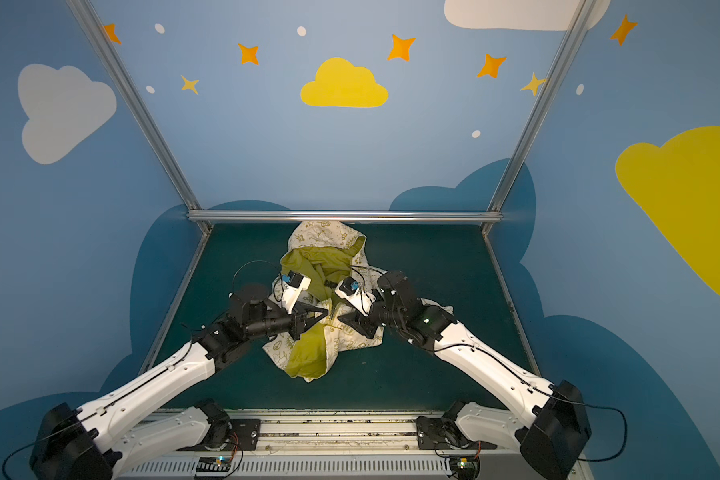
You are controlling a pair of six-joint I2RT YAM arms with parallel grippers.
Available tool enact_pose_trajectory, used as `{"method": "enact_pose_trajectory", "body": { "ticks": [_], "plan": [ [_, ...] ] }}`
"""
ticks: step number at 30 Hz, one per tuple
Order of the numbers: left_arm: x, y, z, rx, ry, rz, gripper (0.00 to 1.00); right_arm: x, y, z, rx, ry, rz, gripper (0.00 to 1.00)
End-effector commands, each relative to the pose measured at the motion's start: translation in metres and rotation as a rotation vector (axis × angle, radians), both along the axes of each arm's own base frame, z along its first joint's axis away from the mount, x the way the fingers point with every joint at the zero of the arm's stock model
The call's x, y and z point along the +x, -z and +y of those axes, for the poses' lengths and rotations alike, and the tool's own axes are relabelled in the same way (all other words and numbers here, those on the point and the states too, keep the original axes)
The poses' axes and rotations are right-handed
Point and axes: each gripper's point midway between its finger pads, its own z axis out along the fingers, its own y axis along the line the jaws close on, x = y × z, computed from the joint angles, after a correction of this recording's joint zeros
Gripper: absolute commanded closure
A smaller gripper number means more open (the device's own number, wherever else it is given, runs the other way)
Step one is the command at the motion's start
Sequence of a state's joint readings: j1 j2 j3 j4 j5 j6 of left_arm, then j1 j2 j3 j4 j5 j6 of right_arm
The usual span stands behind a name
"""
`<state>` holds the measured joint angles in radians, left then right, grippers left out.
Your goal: Zip up the jacket
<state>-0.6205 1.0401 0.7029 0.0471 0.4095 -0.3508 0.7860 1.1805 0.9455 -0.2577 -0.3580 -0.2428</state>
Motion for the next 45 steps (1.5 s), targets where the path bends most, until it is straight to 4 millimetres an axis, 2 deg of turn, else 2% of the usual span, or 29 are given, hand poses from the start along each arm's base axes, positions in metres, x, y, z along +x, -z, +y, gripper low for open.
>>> {"method": "enact_pose_trajectory", "body": {
  "ticks": [1, 6, 9, 15, 28, 45],
  "plan": [
    [0.000, -0.009, -0.002, -0.005, 0.016, -0.071, 0.97, -0.006, -0.018, 0.011, 0.041, -0.055, 0.003, 0.52],
    [-0.001, -0.006, -0.004, -0.004, 0.025, -0.061, 0.97, -0.008, -0.022, 0.018, 0.048, -0.088, 0.005, 0.49],
    [-0.002, -0.005, -0.004, -0.003, 0.025, -0.055, 0.97, -0.010, -0.022, 0.020, 0.046, -0.111, 0.020, 0.44],
    [-0.003, -0.001, -0.003, 0.008, 0.021, -0.043, 0.97, -0.012, -0.012, 0.022, 0.006, -0.151, 0.100, 0.37],
    [-0.004, -0.001, -0.002, 0.009, 0.018, -0.037, 0.97, -0.007, -0.004, 0.025, -0.002, -0.196, 0.203, 0.33],
    [0.001, 0.004, -0.003, 0.016, 0.000, -0.015, 0.97, -0.012, -0.012, 0.022, 0.003, -0.209, 0.206, 0.50]
  ]
}}
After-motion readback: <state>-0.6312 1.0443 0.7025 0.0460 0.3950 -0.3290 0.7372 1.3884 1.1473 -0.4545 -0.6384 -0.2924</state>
